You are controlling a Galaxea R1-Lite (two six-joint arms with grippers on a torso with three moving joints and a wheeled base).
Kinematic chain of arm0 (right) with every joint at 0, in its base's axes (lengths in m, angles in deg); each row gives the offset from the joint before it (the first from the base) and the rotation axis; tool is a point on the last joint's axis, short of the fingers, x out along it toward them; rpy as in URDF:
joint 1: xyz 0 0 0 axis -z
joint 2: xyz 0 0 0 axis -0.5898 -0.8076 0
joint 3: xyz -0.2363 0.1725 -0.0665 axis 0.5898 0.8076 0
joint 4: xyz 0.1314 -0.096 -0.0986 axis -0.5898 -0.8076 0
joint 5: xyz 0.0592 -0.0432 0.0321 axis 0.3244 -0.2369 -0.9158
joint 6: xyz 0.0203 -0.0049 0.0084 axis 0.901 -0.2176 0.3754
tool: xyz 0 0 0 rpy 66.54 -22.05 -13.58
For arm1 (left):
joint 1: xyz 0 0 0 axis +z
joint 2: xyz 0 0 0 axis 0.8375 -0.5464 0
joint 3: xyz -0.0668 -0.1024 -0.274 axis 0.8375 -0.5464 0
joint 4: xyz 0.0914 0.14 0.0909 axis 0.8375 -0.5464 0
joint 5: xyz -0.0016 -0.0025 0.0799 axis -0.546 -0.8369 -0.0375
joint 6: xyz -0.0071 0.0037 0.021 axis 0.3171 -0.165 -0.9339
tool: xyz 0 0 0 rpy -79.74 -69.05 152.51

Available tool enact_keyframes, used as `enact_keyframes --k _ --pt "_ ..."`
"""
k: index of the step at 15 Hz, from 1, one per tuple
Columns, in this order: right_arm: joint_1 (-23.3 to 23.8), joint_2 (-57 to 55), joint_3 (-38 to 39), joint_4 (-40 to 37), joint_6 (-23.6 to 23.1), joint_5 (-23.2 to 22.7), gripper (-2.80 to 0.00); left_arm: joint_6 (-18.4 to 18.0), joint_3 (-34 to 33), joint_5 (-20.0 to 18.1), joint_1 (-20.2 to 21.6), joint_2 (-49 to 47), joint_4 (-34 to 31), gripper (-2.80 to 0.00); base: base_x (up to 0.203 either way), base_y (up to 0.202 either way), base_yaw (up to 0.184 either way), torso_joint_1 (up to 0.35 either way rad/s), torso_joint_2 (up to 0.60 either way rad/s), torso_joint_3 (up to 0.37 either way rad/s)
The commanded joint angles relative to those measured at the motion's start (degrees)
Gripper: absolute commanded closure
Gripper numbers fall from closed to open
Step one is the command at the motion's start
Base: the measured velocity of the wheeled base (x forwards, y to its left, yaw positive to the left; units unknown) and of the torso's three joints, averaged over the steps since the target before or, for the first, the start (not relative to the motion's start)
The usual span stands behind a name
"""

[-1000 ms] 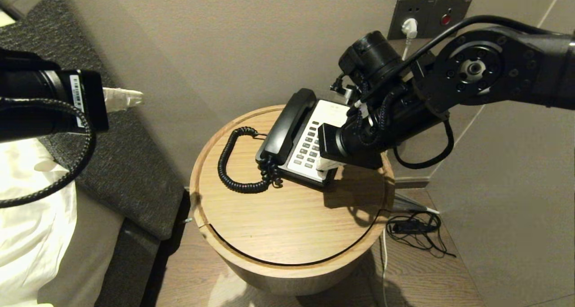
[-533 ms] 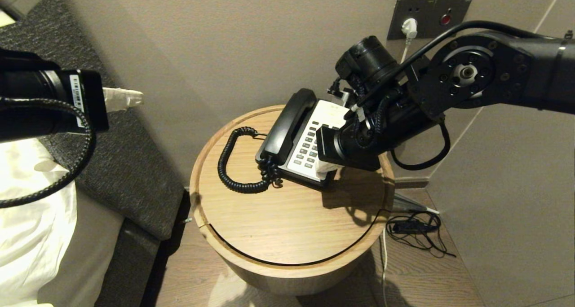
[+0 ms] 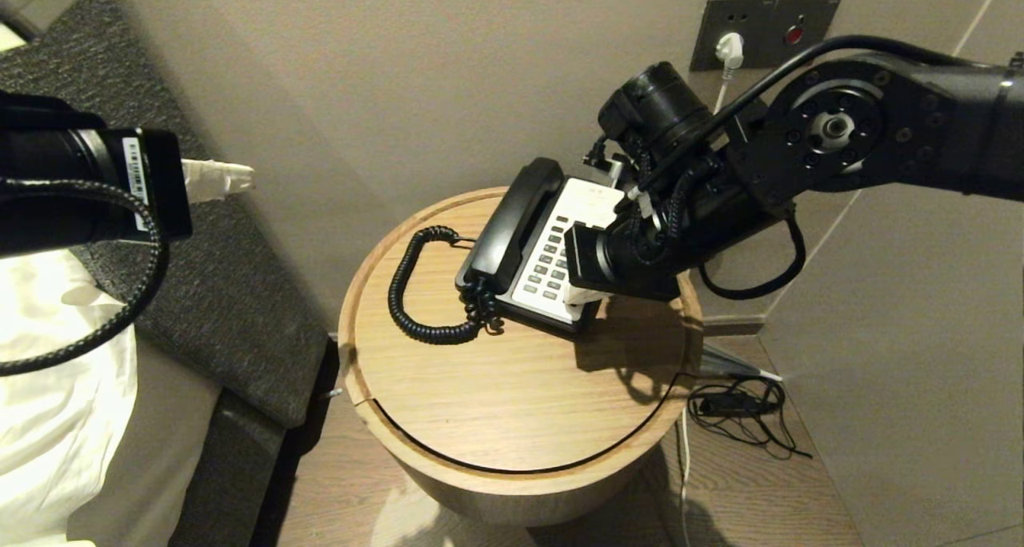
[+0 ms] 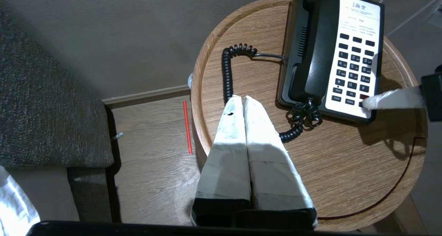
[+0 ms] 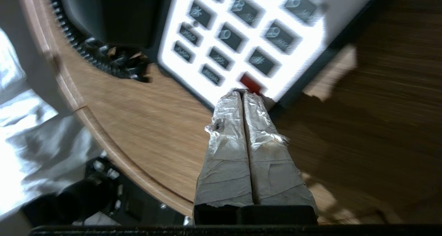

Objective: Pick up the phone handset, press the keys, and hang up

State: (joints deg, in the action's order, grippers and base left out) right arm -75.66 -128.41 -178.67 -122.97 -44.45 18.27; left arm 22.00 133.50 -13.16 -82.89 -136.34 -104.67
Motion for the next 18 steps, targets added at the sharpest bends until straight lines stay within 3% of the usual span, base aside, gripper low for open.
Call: enact_keyframes --k 1,6,10,14,18 --pt "-0.1 3.4 -0.1 -0.4 0.3 -0.1 0.0 0.0 0.0 0.1 0.0 0.3 -0.1 0.0 0.0 0.0 0.0 0.0 0.0 0.0" --pt "0.8 13.5 0.2 -4.2 1.1 0.3 0.0 -0.1 -2.9 0.1 0.0 2.7 -0.1 0.0 0.0 0.0 0.0 0.0 0.0 0.0" --pt "5.4 24.0 4.9 -5.2 1.4 0.8 0.0 0.0 -8.7 0.5 1.1 8.6 0.0 0.0 0.0 0.0 0.0 0.0 0.0 0.0" --pt "13.7 38.8 13.6 -5.1 1.5 0.7 0.0 0.0 -18.1 1.3 2.8 18.9 0.0 0.0 0.0 0.0 0.0 0.0 0.0 0.0" --pt "22.4 54.2 23.8 -5.3 4.1 0.2 0.0 0.9 -30.0 2.2 9.9 33.2 -0.3 0.0 0.0 0.0 0.0 0.0 0.0 0.0"
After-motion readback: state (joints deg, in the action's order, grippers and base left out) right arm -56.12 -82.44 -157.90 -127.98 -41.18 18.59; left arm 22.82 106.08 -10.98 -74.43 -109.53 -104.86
